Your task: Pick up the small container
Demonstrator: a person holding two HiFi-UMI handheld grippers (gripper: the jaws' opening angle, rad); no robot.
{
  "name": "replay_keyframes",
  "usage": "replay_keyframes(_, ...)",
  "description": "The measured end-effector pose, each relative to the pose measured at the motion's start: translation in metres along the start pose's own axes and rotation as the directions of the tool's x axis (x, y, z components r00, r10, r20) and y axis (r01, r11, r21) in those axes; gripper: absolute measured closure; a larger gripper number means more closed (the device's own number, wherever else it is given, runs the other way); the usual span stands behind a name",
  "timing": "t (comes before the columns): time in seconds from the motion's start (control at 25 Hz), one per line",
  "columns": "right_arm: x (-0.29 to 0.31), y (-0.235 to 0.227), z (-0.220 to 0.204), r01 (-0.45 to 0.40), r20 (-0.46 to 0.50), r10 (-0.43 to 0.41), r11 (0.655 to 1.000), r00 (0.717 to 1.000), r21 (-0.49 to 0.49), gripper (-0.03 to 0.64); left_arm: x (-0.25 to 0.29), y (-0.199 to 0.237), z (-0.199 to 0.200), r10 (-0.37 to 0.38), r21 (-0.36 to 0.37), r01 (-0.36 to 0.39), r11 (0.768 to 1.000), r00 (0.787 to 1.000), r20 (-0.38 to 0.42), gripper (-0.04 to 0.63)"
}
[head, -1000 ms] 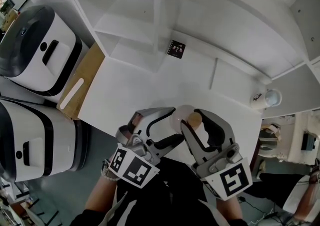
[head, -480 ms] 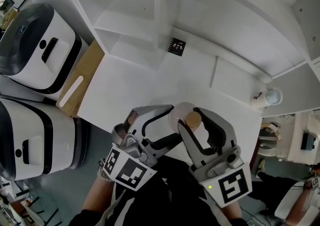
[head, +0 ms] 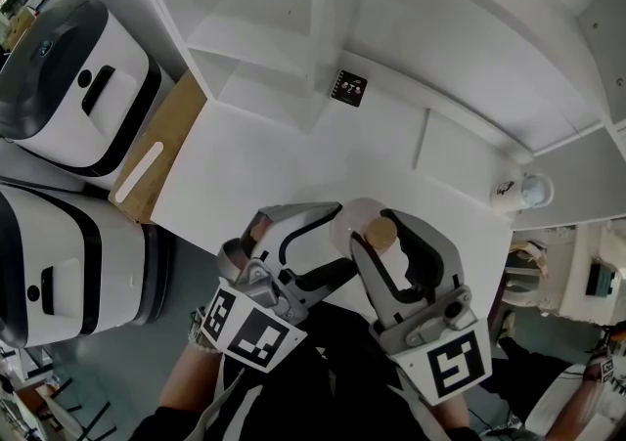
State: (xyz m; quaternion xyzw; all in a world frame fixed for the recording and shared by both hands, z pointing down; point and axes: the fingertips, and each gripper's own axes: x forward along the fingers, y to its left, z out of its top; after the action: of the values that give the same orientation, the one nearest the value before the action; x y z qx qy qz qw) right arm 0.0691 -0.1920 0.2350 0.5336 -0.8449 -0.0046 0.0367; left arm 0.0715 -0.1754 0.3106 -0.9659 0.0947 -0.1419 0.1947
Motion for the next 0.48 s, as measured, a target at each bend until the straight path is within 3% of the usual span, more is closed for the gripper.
replay_keyframes(0.48, 0.0012, 0.0030, -0.0009, 0.002, -0.009, -0.002, 1.000, 1.000, -0.005, 0.472, -0.0023, -0.0001, -0.0015, 0.004, 0.002, -0.004, 1.000, 1.000, -0.002, 0.268)
